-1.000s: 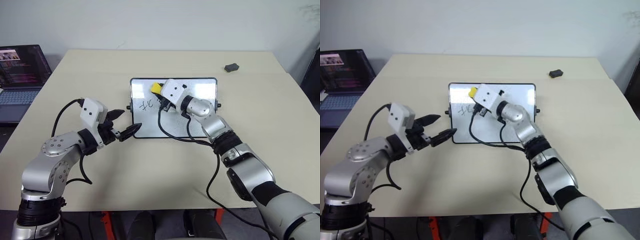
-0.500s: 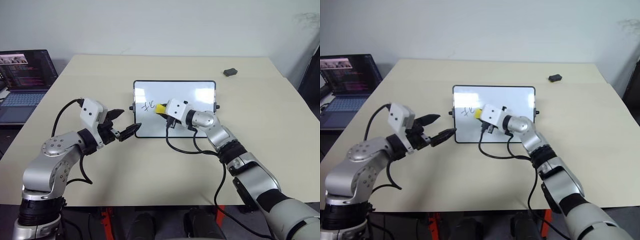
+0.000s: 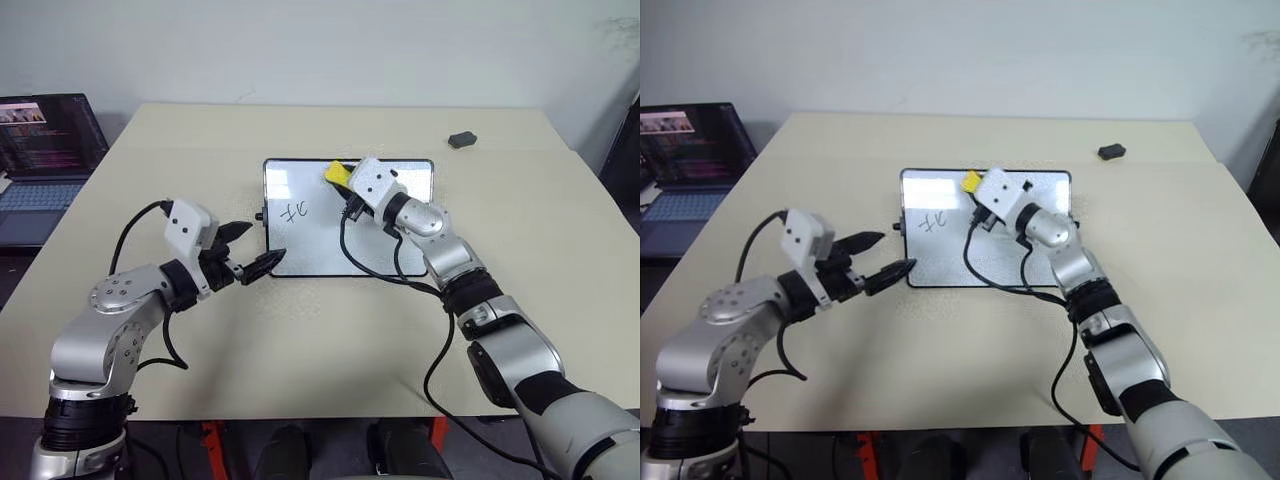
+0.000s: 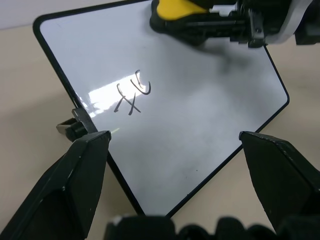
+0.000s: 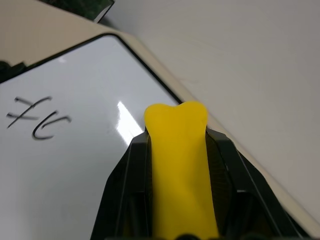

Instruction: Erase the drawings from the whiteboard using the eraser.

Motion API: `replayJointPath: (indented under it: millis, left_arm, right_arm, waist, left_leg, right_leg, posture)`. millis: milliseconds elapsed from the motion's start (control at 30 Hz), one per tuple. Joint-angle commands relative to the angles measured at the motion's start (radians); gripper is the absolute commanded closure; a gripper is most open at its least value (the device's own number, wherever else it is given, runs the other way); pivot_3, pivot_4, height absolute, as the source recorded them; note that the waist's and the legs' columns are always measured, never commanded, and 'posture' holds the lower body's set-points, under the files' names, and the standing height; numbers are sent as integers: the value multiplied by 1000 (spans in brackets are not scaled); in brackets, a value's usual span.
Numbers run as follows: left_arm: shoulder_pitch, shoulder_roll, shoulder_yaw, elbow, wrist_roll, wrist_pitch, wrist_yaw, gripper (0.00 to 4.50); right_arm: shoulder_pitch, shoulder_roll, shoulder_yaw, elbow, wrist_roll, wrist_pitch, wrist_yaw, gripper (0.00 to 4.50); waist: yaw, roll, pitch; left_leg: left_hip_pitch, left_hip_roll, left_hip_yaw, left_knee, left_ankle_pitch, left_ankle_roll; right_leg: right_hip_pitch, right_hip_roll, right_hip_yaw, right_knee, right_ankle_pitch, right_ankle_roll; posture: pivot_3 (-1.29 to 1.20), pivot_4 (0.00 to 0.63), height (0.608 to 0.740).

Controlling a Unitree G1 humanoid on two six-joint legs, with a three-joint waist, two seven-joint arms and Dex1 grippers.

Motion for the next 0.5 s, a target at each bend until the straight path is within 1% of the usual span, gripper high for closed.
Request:
replayJointPath:
  millis: [33,167,267,400,500]
  left_arm:
    - [-1,2,10,-34,-2,-20,2,0]
    - [0,1,10,-36,-3,-18,4,0]
    - [0,1,8,-35,-2,-19,4,0]
    - [-3,0,8,-29,0,-21,4,0]
    - [-14,-8,11,-17,11,-32,21,0]
  right_arm:
    - [63,-2,60,-40,-6,15,103,3399]
    - [105,-6,92,-84,-11,52,166,3399]
    - [117,-8,96,-103,-10,72,178,3399]
    - [105,-2,60,-112,16,62,156,3399]
    - [97,6,-3,-148,85,81,141,3399]
  waist:
    - [-4,-1,0]
    - [-7,-1,0]
    - [-7,-1,0]
    - [-8,-1,0]
    - [-8,0,0]
  left_leg:
    - [0,0,0,0,0,0]
    - [1,0,0,1,0,0]
    - [2,0,-1,1,0,0]
    - [2,0,-1,1,0,0]
    - [1,0,-1,1,0,0]
  right_leg:
    - [0,0,0,-1,0,0]
    - [1,0,0,0,0,0]
    - [1,0,-1,2,0,0]
    - [2,0,-1,2,1,0]
    - [1,0,-1,2,1,0]
  posture:
    - [0,150,740]
    - [0,150,740]
    - [0,150,740]
    - [0,150,740]
    - [0,150,740]
